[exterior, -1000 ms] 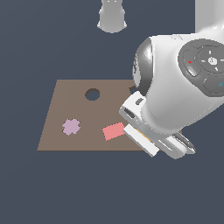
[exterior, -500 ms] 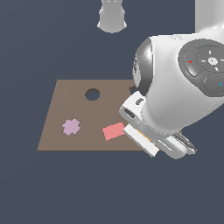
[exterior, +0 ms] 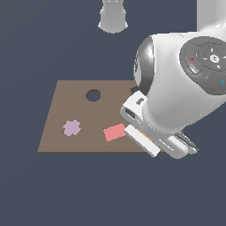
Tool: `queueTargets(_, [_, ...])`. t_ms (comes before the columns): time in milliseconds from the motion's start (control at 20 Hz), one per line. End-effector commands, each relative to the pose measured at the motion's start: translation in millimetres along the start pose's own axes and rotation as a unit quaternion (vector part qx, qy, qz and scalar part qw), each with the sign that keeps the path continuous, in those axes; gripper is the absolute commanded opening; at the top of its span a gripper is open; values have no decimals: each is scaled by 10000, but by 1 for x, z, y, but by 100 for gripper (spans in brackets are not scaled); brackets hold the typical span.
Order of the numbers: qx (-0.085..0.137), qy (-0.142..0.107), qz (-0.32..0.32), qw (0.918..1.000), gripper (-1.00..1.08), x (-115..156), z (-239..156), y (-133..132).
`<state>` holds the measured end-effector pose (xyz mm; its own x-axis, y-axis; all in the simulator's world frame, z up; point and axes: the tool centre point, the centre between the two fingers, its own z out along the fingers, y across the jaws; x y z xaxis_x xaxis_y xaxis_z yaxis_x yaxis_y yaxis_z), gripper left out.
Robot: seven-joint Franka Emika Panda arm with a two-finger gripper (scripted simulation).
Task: Insert a designated object into the corresponding slot on a board.
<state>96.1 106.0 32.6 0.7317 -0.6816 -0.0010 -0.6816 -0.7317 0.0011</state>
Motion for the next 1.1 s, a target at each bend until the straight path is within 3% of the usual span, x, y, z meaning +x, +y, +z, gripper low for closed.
queueTargets(0, [3, 2, -66, 10000, -100, -2, -1, 2])
queueTargets(600, [3, 3, -928, 9957, -100, -22, -2, 32])
queueTargets(850, [3, 3, -1548, 9879, -100, -33, -2, 56])
queueTargets(1050, [4, 3, -2139, 9769, -100, -40, -3, 80])
